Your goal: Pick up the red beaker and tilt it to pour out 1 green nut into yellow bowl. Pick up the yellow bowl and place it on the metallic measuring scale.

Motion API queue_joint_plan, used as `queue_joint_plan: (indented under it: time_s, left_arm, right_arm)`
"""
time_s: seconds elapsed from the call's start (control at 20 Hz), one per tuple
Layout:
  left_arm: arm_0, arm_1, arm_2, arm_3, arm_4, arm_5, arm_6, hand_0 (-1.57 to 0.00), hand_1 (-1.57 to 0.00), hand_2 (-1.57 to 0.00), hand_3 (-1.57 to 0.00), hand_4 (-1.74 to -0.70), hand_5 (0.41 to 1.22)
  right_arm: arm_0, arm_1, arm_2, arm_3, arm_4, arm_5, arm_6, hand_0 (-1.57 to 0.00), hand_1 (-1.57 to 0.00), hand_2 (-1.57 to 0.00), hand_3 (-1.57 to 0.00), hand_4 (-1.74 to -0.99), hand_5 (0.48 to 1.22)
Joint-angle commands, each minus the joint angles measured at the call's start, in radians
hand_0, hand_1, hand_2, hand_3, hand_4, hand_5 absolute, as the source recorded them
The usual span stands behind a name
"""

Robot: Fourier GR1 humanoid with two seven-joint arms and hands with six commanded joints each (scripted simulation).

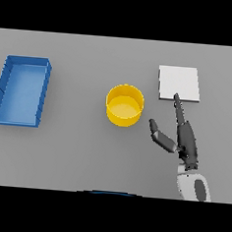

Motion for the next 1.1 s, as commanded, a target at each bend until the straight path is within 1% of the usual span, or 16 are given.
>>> queue_joint_plan:
  time_s: [0.0, 0.05, 0.1, 0.15, 0.2, 0.25, 0.3, 0.45, 0.6, 0.7, 0.75, 0.8, 0.9, 0.95, 1.0, 1.05]
  left_arm:
    - [0.046, 0.002, 0.023, -0.048, 0.032, 0.01, 0.011, -1.57, -1.57, -1.57, -1.47, -1.74, 1.221]
    - [0.091, 0.002, 0.036, -0.105, 0.057, 0.012, 0.025, -1.57, -1.57, -1.57, -1.48, -1.74, 1.221]
    - [0.14, -0.001, 0.042, -0.158, 0.072, 0.022, 0.038, -1.57, -1.57, -1.57, -1.48, -1.74, 1.221]
    - [0.185, -0.01, 0.046, -0.212, 0.084, 0.037, 0.074, -1.57, -1.57, -1.57, -1.48, -1.74, 1.221]
    - [0.231, -0.026, 0.052, -0.274, 0.102, 0.047, 0.128, -1.57, -1.57, -1.57, -1.46, -1.74, 1.221]
    - [0.275, -0.032, 0.059, -0.332, 0.118, 0.053, 0.154, -1.57, -1.57, -1.57, -1.45, -1.74, 1.221]
    - [0.324, -0.047, 0.063, -0.375, 0.13, 0.073, 0.146, -1.57, -1.57, -1.57, -1.44, -1.74, 1.221]
    - [0.418, -0.071, 0.074, -0.482, 0.146, 0.107, 0.173, -1.57, -1.57, -1.57, -1.45, -1.74, 1.221]
    - [0.489, -0.103, 0.081, -0.557, 0.16, 0.127, 0.179, -1.57, -1.57, -1.57, -1.51, -1.74, 1.221]
    - [0.535, -0.12, 0.085, -0.61, 0.171, 0.134, 0.206, -1.57, -1.57, -1.57, -1.53, -1.74, 1.173]
    - [0.553, -0.135, 0.083, -0.641, 0.178, 0.142, 0.225, -1.57, -1.57, -1.57, -1.54, -1.74, 1.151]
    - [0.569, -0.139, 0.082, -0.653, 0.175, 0.148, 0.242, -1.57, -1.57, -1.57, -1.55, -1.74, 1.123]
    - [0.592, -0.125, 0.08, -0.679, 0.163, 0.143, 0.252, -1.57, -1.57, -1.57, -1.56, -1.74, 1.046]
    - [0.607, -0.124, 0.063, -0.691, 0.149, 0.136, 0.245, -1.57, -1.57, -1.57, -1.56, -1.71, 0.991]
    - [0.618, -0.123, 0.058, -0.688, 0.142, 0.133, 0.24, -1.57, -1.57, -1.57, -1.56, -1.65, 0.941]
    - [0.636, -0.119, 0.053, -0.702, 0.137, 0.128, 0.232, -1.57, -1.57, -1.57, -1.56, -1.54, 0.892]
  right_arm:
    - [0.003, 0.005, 0.006, 0.009, 0.019, -0.014, 0.001, 0.0, 0.0, 0.0, 0.0, -1.052, 0.648]
    - [0.015, -0.001, 0.01, -0.001, 0.026, -0.014, -0.016, 0.0, 0.0, 0.0, 0.0, -1.054, 0.648]
    - [0.011, 0.003, 0.014, -0.001, 0.028, -0.013, -0.014, 0.0, 0.0, 0.0, 0.0, -1.046, 0.649]
    - [0.016, -0.004, 0.008, -0.001, 0.013, -0.001, -0.019, 0.0, 0.0, 0.0, 0.0, -1.041, 0.65]
    - [0.003, -0.013, 0.002, -0.002, 0.016, -0.001, -0.002, 0.0, 0.0, 0.0, 0.0, -1.035, 0.65]
    - [0.012, -0.01, 0.007, -0.002, 0.014, 0.003, -0.018, 0.0, 0.0, 0.0, 0.0, -1.026, 0.648]
    - [0.014, -0.009, 0.013, -0.009, 0.026, -0.002, -0.007, 0.0, 0.0, 0.0, 0.0, -1.02, 0.645]
    - [0.018, -0.008, 0.005, 0.0, 0.005, 0.008, -0.015, 0.0, 0.0, 0.0, 0.0, -1.015, 0.646]
    - [0.03, -0.013, 0.005, 0.003, -0.006, 0.019, -0.051, 0.0, 0.0, 0.0, 0.0, -1.004, 0.648]
    - [0.022, -0.006, 0.002, 0.0, -0.015, 0.02, -0.03, 0.0, 0.0, 0.0, 0.0, -1.006, 0.647]
    - [0.023, -0.006, 0.002, 0.006, -0.015, 0.018, -0.056, 0.0, 0.0, 0.0, 0.0, -1.012, 0.65]
    - [0.012, -0.004, 0.001, 0.013, -0.009, 0.012, -0.038, 0.0, 0.0, 0.0, 0.0, -1.01, 0.65]
    - [0.015, -0.011, -0.002, 0.007, -0.005, 0.009, -0.042, 0.0, 0.0, 0.0, 0.0, -1.013, 0.644]
    - [0.007, -0.008, -0.002, 0.006, -0.007, 0.009, -0.029, 0.0, 0.0, 0.0, 0.0, -1.017, 0.638]
    - [0.008, -0.007, -0.001, 0.007, -0.003, 0.005, -0.03, 0.0, 0.0, 0.0, 0.0, -1.021, 0.636]
    - [0.011, -0.006, 0.0, 0.007, 0.002, -0.001, -0.039, 0.0, 0.0, 0.0, 0.0, -1.021, 0.636]
